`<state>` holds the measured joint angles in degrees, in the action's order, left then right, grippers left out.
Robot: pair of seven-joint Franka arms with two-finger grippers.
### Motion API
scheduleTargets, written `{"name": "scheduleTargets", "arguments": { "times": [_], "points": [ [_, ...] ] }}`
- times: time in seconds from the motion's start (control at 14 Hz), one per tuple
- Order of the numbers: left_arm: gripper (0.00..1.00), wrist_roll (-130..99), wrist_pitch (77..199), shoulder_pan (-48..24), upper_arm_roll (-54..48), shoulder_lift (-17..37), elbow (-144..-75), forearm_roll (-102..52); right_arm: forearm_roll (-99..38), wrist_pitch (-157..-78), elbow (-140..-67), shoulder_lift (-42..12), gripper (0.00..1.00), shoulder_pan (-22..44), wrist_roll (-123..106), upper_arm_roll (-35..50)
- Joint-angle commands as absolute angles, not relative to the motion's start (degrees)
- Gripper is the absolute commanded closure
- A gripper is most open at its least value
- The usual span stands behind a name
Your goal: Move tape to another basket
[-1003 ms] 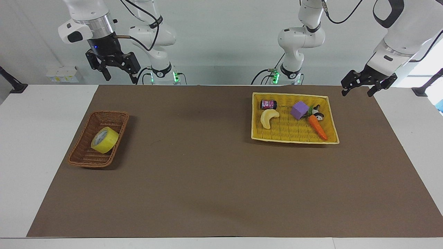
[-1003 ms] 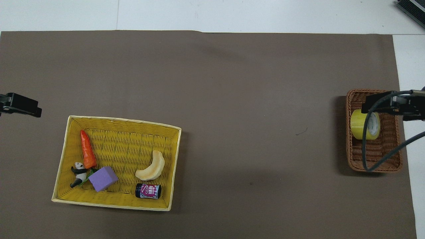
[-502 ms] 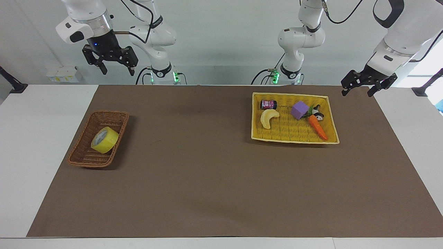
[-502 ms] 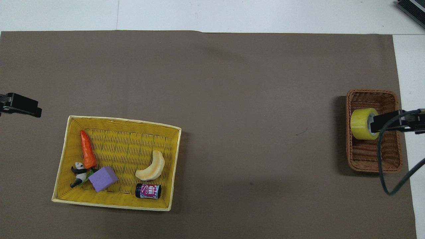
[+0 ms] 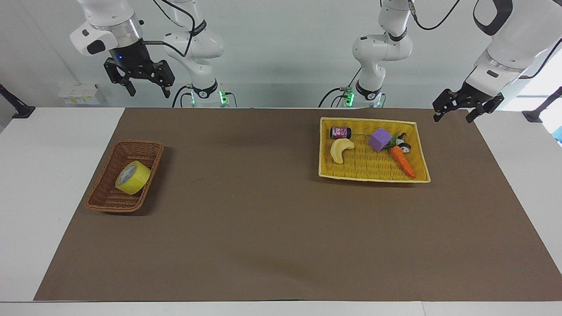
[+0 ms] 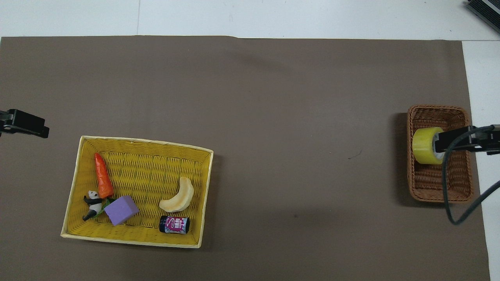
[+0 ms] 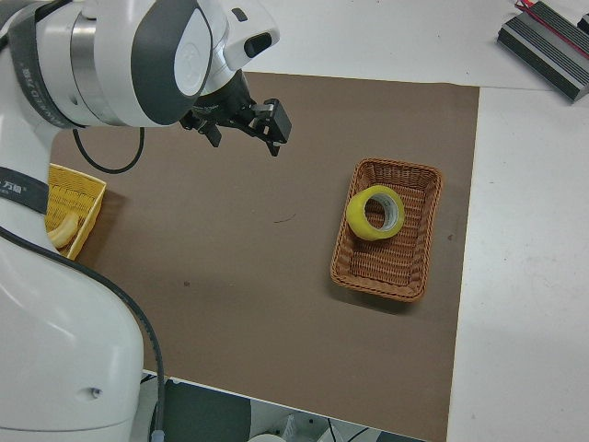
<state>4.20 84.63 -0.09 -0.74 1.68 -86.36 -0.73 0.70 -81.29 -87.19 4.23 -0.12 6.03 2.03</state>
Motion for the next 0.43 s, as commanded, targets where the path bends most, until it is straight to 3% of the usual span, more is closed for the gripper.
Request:
{"name": "scheduleTargets", "arguments": {
  "times": [0.0, 0.36],
  "points": [
    [0.00, 4.4, 83.5, 0.2, -1.1, 1.8, -85.7, 0.2, -0.1, -82.5, -88.9, 5.4, 0.00, -1.0, 6.6, 2.4],
    [0.00, 4.4, 83.5, 0.2, -1.1, 1.8, -85.7, 0.3, 0.1, -82.4, -88.9, 5.4, 0.00, -0.9, 6.3, 2.4]
  ]
}}
